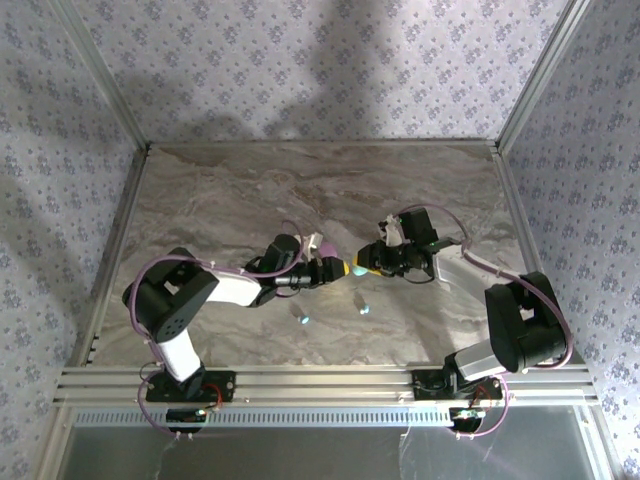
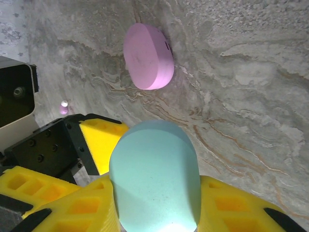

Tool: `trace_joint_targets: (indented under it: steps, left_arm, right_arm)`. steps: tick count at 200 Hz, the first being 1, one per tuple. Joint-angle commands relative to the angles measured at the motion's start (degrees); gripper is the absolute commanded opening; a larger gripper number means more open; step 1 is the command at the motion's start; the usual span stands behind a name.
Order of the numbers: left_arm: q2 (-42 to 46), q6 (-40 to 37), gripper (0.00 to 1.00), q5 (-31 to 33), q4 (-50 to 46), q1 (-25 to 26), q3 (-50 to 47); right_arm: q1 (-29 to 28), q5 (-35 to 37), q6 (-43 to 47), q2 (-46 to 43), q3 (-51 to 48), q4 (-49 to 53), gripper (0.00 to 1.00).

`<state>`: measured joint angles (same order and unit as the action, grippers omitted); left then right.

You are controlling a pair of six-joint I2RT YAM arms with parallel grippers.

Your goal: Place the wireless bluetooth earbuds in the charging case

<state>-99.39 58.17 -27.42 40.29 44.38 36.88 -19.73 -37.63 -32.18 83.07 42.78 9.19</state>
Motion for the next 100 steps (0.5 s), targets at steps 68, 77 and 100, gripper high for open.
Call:
trace_joint_targets:
  steps: [68, 77, 100]
  left_arm:
    - [-1.9, 1.6, 0.63, -1.8, 6.7, 0.3, 1.5]
    - [-1.9, 1.6, 0.63, -1.6, 6.8, 0.3, 1.4]
    - [-2.3, 1.6, 0.61, -1.4, 7.2, 0.3, 1.3]
  right_arm:
    - [0.0, -6.2, -5.6, 1.8, -2.3, -5.9, 0.34]
    - [0.0, -6.6, -6.1, 2.0, -2.6, -6.7, 0.34]
    - [0.0, -7.8, -7.6, 2.3, -3.2, -8.6, 0.34]
